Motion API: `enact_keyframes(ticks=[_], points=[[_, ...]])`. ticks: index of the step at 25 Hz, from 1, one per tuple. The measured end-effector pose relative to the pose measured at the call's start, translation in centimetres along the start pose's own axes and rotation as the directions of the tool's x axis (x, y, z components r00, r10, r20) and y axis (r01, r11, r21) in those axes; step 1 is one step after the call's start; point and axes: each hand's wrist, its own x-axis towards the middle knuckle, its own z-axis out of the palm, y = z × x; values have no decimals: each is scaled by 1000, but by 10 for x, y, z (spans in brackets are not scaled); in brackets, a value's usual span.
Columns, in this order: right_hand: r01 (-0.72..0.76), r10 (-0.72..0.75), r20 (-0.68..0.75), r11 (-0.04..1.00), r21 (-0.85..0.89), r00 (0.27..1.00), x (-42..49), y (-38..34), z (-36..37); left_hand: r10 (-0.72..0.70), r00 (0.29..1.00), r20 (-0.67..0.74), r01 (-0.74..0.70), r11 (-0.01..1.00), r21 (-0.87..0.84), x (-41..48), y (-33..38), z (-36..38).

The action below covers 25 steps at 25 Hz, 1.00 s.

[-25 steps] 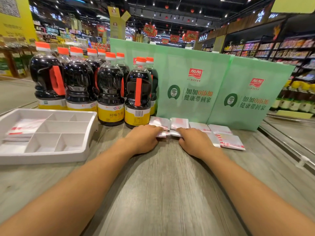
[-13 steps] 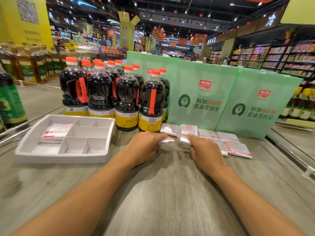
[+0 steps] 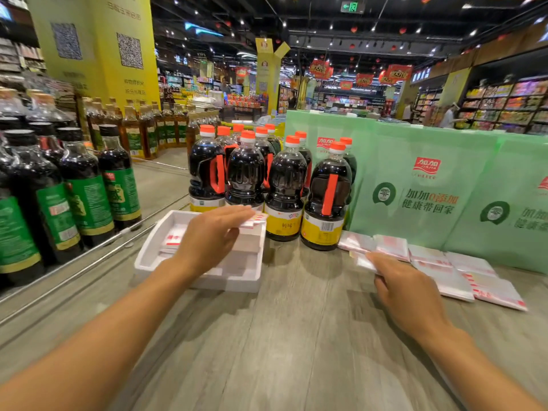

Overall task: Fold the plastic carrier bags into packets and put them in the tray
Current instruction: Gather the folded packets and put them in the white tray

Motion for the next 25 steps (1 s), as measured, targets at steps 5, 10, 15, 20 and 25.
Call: enact_keyframes(ticks=[5, 10, 15, 20, 25], points=[[-7, 7, -28, 1000, -6, 1000, -2, 1, -2, -98, 995, -12, 98, 993, 70, -17, -48, -17], [11, -13, -67, 1000, -22, 998, -6, 5, 2, -200, 980, 12, 193, 958, 211, -25, -74, -32], [18, -24, -93, 998, -67, 995, -9, 4, 9, -273, 952, 136, 229, 935, 272, -40, -92, -30], [41, -50, -99, 995, -89, 994, -12, 3, 10, -333, 892, 306, 211, 905, 369, -34, -89, -29], [68, -77, -100, 993, -92, 992, -13, 2, 13, -346, 762, 547, 103, 899, 426, -36, -94, -34]])
